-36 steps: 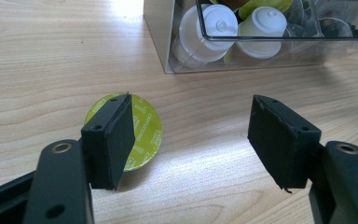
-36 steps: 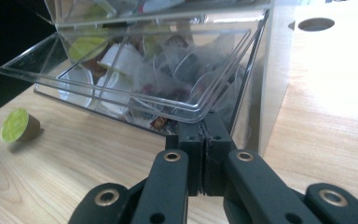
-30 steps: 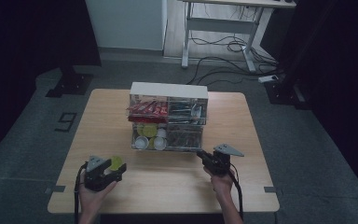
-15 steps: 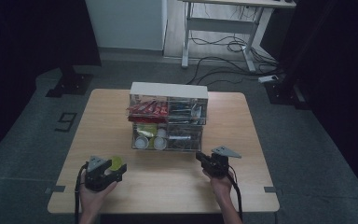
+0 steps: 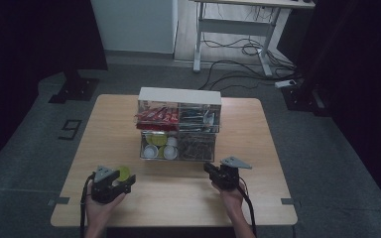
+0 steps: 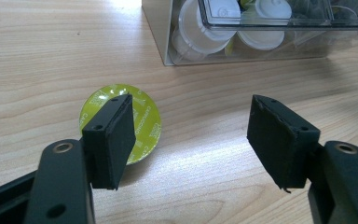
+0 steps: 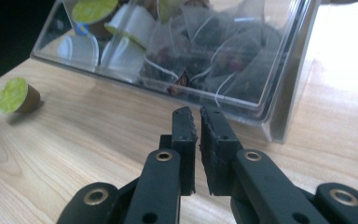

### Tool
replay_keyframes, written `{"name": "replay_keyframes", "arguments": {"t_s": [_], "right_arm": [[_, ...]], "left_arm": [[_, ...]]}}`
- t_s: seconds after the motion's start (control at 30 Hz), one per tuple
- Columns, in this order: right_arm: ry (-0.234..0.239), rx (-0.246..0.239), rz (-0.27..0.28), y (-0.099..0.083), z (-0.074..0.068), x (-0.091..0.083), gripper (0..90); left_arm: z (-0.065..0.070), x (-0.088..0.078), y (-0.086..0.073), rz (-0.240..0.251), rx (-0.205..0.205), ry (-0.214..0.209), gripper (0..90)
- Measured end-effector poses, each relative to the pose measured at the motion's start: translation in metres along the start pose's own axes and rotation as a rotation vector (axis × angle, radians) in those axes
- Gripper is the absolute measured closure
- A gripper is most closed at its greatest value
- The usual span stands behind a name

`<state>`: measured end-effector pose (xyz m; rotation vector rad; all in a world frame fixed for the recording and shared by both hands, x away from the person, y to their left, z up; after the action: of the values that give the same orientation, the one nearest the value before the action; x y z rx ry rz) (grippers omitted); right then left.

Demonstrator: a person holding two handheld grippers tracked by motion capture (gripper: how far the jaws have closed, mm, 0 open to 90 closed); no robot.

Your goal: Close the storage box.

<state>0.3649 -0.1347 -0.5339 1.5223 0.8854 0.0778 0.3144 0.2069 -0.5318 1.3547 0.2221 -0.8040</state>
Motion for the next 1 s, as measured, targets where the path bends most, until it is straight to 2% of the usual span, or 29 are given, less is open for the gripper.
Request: {"name": "replay_keyframes", "arguments": {"t_s": [0.13, 0.2, 0.33, 0.5, 0.73, 1.0], "right_arm": [[0.007, 0.008, 0.036, 0.005, 0.001, -0.005, 79.9], [0.013, 0.013, 0.047, 0.007, 0.003, -0.007, 73.3], [-0.006, 0.008, 0.073, 0.009, 0.005, -0.011, 58.2], [-0.019, -0.024, 0.084, 0.004, 0.007, -0.02, 47.4], [-0.062, -0.075, 0.075, -0.013, 0.018, -0.037, 43.3], [-0.093, -0.054, 0.03, -0.039, 0.04, -0.053, 42.1]], "left_arm": [[0.001, 0.0, 0.0, 0.0, 0.001, 0.0, 32.4], [0.001, 0.0, 0.0, -0.002, 0.003, 0.001, 32.4], [0.004, 0.001, -0.002, -0.008, 0.013, -0.004, 32.5], [0.01, 0.004, -0.004, -0.016, 0.025, -0.015, 32.4], [0.016, 0.008, -0.007, -0.033, 0.037, -0.03, 32.5], [0.015, 0.012, -0.009, -0.048, 0.042, -0.033, 32.4]]}}
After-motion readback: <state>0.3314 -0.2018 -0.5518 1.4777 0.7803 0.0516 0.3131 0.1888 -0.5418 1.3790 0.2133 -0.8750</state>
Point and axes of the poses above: each handheld gripper's, and its own axes: x roughly forward along the jaws, y roughly out of its top, z roughly to its right, the point moved 5 cm from there along x, roughly forward along the jaws, and after that the axes turned 4 degrees about -x, right-handed, at the moved point
